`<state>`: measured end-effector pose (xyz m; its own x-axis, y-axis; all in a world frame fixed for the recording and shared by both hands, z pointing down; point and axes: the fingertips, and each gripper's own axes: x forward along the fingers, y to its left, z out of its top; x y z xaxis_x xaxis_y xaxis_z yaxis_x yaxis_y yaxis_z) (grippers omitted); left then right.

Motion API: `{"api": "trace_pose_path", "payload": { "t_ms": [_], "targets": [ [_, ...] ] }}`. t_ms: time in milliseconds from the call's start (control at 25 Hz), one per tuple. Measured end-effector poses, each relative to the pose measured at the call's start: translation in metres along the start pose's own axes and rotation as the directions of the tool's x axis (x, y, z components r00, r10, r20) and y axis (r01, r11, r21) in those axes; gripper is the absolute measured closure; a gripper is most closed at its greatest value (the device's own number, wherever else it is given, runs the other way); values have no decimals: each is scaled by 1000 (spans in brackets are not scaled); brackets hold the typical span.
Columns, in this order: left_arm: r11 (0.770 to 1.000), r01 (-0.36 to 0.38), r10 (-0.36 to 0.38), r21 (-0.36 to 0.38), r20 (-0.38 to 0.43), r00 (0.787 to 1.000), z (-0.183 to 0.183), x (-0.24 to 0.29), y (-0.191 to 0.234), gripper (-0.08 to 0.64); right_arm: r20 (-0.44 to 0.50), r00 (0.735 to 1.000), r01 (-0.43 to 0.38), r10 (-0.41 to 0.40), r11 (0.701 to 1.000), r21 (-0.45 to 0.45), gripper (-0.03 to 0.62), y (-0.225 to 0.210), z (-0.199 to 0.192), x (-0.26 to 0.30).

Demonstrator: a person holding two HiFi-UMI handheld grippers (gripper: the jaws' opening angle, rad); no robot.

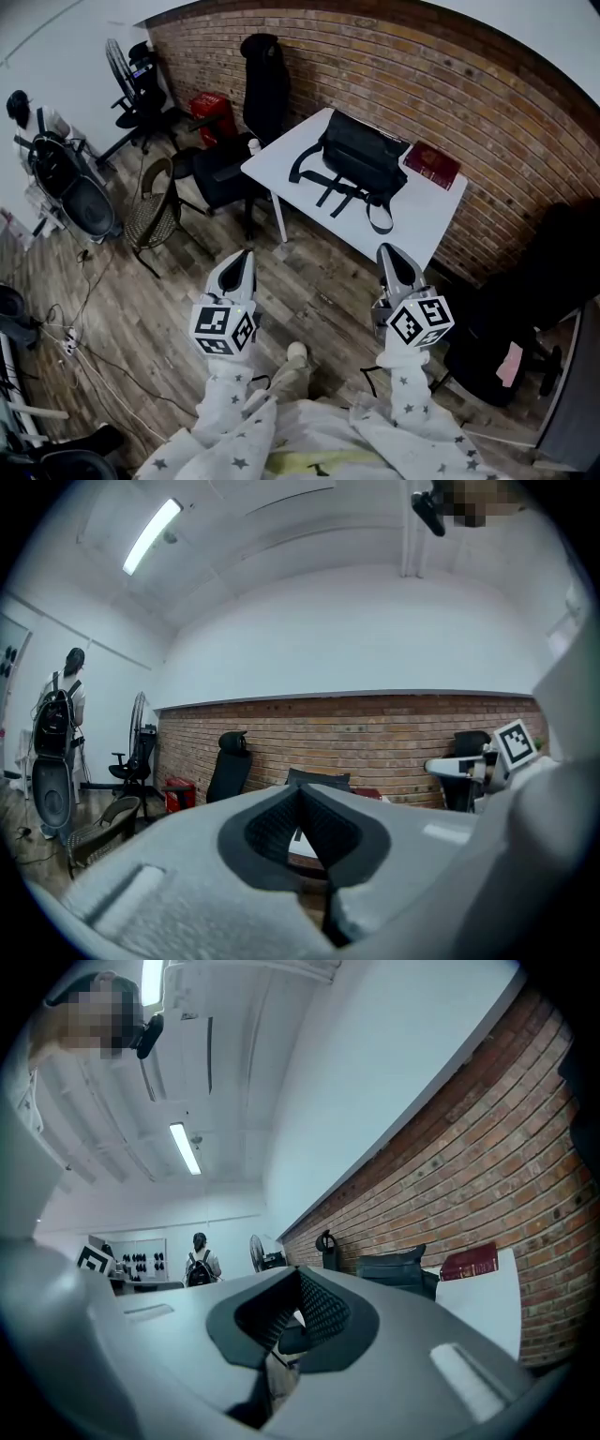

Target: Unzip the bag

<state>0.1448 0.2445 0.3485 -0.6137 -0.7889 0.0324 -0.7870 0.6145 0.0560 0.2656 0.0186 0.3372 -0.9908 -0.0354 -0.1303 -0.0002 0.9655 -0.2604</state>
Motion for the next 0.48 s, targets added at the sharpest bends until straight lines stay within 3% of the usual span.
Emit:
{"api": "trace_pose_path", "payload": {
  "t_ms": [480],
  "targets": [
    [998, 62, -63, -22, -19, 998, 3, 94, 71, 561, -18, 997, 72, -72, 997, 14, 594, -22, -16, 103]
  ]
}}
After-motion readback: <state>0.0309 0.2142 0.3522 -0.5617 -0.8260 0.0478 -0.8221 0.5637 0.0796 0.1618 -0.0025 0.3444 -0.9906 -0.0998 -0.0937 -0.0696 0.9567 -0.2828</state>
